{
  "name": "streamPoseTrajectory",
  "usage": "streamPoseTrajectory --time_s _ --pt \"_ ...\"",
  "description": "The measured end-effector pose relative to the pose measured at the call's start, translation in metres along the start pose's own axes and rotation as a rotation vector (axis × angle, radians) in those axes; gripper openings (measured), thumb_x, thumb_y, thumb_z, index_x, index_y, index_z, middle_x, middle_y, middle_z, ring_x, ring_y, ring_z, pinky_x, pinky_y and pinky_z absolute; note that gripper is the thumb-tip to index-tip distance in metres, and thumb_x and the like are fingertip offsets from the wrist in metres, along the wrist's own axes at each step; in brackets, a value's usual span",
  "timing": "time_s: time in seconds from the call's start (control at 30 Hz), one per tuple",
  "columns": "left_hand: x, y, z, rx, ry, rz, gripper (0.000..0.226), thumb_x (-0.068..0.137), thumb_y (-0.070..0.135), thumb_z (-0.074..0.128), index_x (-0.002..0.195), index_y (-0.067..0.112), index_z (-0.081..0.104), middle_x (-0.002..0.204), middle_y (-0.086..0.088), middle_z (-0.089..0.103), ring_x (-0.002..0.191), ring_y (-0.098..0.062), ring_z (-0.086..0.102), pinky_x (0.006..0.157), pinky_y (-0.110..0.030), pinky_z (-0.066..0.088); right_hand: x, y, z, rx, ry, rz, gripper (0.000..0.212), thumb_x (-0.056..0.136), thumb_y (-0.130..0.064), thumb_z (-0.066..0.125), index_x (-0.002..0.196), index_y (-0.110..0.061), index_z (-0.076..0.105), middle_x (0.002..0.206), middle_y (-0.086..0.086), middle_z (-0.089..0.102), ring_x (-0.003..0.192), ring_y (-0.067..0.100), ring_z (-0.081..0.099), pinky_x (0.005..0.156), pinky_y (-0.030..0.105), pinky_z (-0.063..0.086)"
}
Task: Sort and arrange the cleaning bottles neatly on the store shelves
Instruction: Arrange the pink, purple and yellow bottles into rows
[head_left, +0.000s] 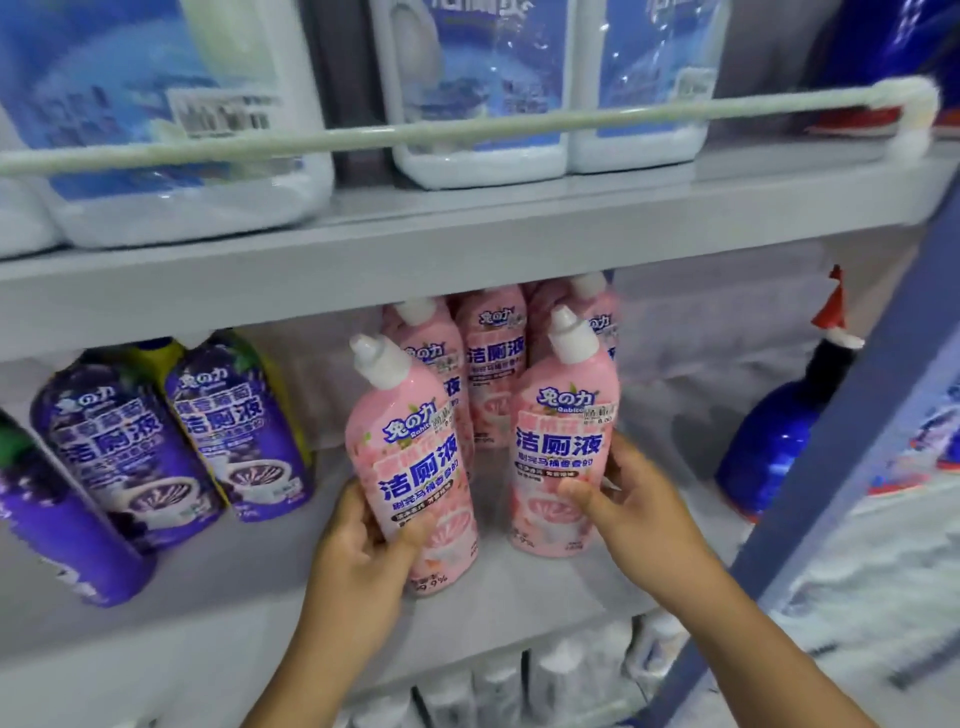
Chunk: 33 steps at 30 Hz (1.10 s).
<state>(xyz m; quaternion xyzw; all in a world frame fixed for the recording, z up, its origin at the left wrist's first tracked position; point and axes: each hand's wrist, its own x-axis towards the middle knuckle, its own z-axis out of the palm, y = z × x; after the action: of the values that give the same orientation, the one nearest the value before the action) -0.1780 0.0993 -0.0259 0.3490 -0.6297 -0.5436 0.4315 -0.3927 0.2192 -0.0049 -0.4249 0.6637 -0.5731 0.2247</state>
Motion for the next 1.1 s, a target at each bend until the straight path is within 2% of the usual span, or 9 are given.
streamPoseTrajectory --time_s 0.17,0.3,0.47,0.6,0.73,0.83,0.97,1.03,1.1 --pt "0.009 -0.005 0.008 0.026 0.005 -0.012 0.047 0.086 0.004 0.073 0.115 0.038 0.058 0.108 0.023 0.075 0.100 0.000 0.072 0.088 -0.035 0.055 0.015 0.003 -0.008 0.005 -0.072 -0.017 0.046 0.095 -0.010 0.067 0.123 -0.045 0.056 0.119 -0.019 0.071 0.111 0.003 0.068 0.097 0.029 0.054" --pt "0.011 -0.012 0.007 0.044 -0.031 -0.034 0.053 0.078 0.017 0.086 0.121 0.035 0.059 0.112 0.018 0.075 0.103 -0.001 0.071 0.085 -0.020 0.057 0.020 0.009 -0.008 0.073 -0.084 -0.017 0.048 0.095 -0.011 0.068 0.130 -0.040 0.052 0.120 -0.020 0.071 0.110 0.000 0.068 0.089 0.017 0.054" --pt "0.004 -0.025 0.011 -0.043 -0.004 -0.050 0.049 0.086 -0.014 0.064 0.120 0.021 0.059 0.107 0.012 0.078 0.095 -0.005 0.074 0.074 -0.014 0.056 0.016 0.027 0.003 0.073 0.061 -0.042 0.067 0.074 -0.001 0.086 0.119 -0.038 0.054 0.116 -0.012 0.071 0.104 0.003 0.069 0.087 0.017 0.055" --pt "0.002 -0.030 0.011 -0.097 0.010 -0.052 0.048 0.086 -0.019 0.060 0.118 0.016 0.057 0.107 0.010 0.078 0.091 -0.004 0.074 0.072 -0.014 0.056 0.025 0.024 0.010 -0.163 0.127 -0.166 0.064 0.072 -0.011 0.088 0.117 -0.047 0.060 0.113 -0.033 0.055 0.097 -0.008 0.061 0.079 0.006 0.048" --pt "0.004 -0.030 0.009 -0.107 0.006 -0.065 0.046 0.084 -0.017 0.062 0.118 0.014 0.058 0.101 0.007 0.080 0.087 -0.006 0.075 0.064 -0.016 0.057 0.030 0.028 0.033 -0.103 0.240 -0.166 0.065 0.077 -0.009 0.085 0.129 -0.035 0.055 0.116 -0.021 0.055 0.095 -0.007 0.062 0.075 0.009 0.049" --pt "0.004 -0.033 0.009 -0.119 0.005 -0.069 0.045 0.084 -0.016 0.063 0.115 0.016 0.059 0.100 0.006 0.080 0.089 -0.008 0.076 0.065 -0.017 0.057 0.031 0.033 0.047 -0.206 0.360 -0.169 0.077 0.073 -0.024 0.089 0.136 -0.028 0.044 0.124 -0.010 0.047 0.102 0.006 0.057 0.083 0.024 0.049" --pt "0.004 -0.034 0.008 -0.139 0.021 -0.085 0.047 0.080 -0.008 0.074 0.118 0.017 0.059 0.103 0.004 0.079 0.091 -0.010 0.076 0.066 -0.018 0.057 0.044 0.031 0.069 -0.316 0.437 -0.273 0.093 0.063 -0.028 0.093 0.138 -0.017 0.040 0.122 -0.004 0.046 0.105 0.022 0.059 0.081 0.034 0.055" --pt "0.003 -0.034 0.008 -0.136 0.019 -0.102 0.056 0.074 -0.002 0.084 0.120 0.017 0.059 0.105 0.004 0.079 0.093 -0.011 0.076 0.068 -0.018 0.058 0.050 0.033 0.078 -0.359 0.450 -0.274 0.095 0.066 -0.033 0.091 0.141 -0.017 0.036 0.127 0.002 0.049 0.109 0.026 0.060 0.082 0.039 0.058" --pt "0.004 -0.036 0.007 -0.137 0.015 -0.110 0.055 0.077 -0.010 0.079 0.122 0.016 0.059 0.105 0.004 0.079 0.094 -0.010 0.075 0.070 -0.016 0.057 0.055 0.035 0.084 -0.357 0.463 -0.234 0.093 0.070 -0.035 0.088 0.143 -0.018 0.034 0.130 0.003 0.048 0.112 0.026 0.059 0.085 0.044 0.058"
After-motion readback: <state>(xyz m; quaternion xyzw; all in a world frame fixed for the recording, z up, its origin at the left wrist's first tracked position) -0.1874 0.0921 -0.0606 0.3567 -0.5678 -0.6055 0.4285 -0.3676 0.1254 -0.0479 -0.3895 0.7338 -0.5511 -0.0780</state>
